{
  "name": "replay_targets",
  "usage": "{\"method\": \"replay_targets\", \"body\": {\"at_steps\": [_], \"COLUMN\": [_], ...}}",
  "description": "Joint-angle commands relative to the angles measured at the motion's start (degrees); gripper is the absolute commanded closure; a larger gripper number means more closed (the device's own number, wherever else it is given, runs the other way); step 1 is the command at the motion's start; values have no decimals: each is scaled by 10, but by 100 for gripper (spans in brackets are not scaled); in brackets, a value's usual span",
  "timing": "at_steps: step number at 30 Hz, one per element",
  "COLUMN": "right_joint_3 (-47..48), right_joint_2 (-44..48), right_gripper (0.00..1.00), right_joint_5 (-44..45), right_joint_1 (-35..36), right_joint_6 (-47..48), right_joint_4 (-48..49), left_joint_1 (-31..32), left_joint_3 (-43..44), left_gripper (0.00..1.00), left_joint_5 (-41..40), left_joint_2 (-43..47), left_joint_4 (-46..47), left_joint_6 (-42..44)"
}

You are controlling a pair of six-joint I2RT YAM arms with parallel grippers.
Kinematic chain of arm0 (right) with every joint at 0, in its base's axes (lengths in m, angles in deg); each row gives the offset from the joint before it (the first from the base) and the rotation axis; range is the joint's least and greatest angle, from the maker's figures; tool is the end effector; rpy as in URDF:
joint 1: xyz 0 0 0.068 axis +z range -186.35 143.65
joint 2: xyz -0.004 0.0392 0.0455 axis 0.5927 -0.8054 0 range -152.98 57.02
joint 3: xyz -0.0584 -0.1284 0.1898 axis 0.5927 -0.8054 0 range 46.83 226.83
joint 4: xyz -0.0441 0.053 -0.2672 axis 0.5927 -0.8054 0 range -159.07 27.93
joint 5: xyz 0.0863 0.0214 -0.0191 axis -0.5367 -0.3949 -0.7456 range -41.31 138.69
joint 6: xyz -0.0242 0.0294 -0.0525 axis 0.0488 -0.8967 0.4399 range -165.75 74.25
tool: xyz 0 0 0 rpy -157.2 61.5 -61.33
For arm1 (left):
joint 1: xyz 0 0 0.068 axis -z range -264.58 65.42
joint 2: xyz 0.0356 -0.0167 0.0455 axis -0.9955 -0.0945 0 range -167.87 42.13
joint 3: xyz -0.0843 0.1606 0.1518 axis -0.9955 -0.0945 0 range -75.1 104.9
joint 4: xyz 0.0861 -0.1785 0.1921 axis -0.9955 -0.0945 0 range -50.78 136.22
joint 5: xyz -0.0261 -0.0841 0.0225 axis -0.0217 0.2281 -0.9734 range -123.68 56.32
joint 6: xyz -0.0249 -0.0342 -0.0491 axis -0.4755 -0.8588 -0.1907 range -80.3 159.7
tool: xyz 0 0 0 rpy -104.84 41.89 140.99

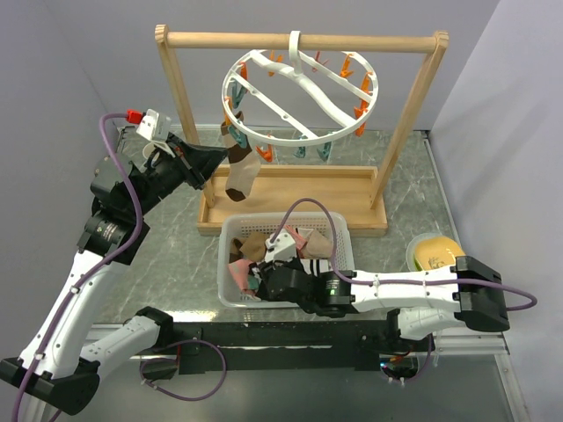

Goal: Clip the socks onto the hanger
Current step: Pick up the sock from the bin.

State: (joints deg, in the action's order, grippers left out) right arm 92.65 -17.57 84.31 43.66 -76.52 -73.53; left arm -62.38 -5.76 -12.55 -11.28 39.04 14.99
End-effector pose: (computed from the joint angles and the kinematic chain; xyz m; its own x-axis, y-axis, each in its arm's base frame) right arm 0.0819 0.2952 0.1845 -0.4664 -0.2505 -0.8483 -0.5642 0.8229 0.0672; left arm 0.2142 -0.1070 0.4428 -0.1573 -0.3570 -0.9208 0.6787 0.6382 -0.3634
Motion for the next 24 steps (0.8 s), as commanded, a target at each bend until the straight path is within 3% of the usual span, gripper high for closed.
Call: {"method": "replay_targets", "body": {"at_steps": [1, 13, 24], "right_joint_3": [30, 96, 132], "right_joint_2": [8, -35, -99], "right_gripper": [39, 39, 38], "right_joint_5": [-11, -63, -87], "right_joint_1": [1, 11, 32], "right_joint_6": [49, 141, 136], "right_joint_4": [29, 33, -14], "left_joint_1": [-1, -1, -1], "left_joint_3": [-3, -7, -7], "left_gripper": [99, 99, 99], "left_joint_5": [-2, -6, -6], "left_joint_2": [13, 16, 17], "left_joint_4": [7, 8, 8], "left_joint_6": [3, 2, 5]}}
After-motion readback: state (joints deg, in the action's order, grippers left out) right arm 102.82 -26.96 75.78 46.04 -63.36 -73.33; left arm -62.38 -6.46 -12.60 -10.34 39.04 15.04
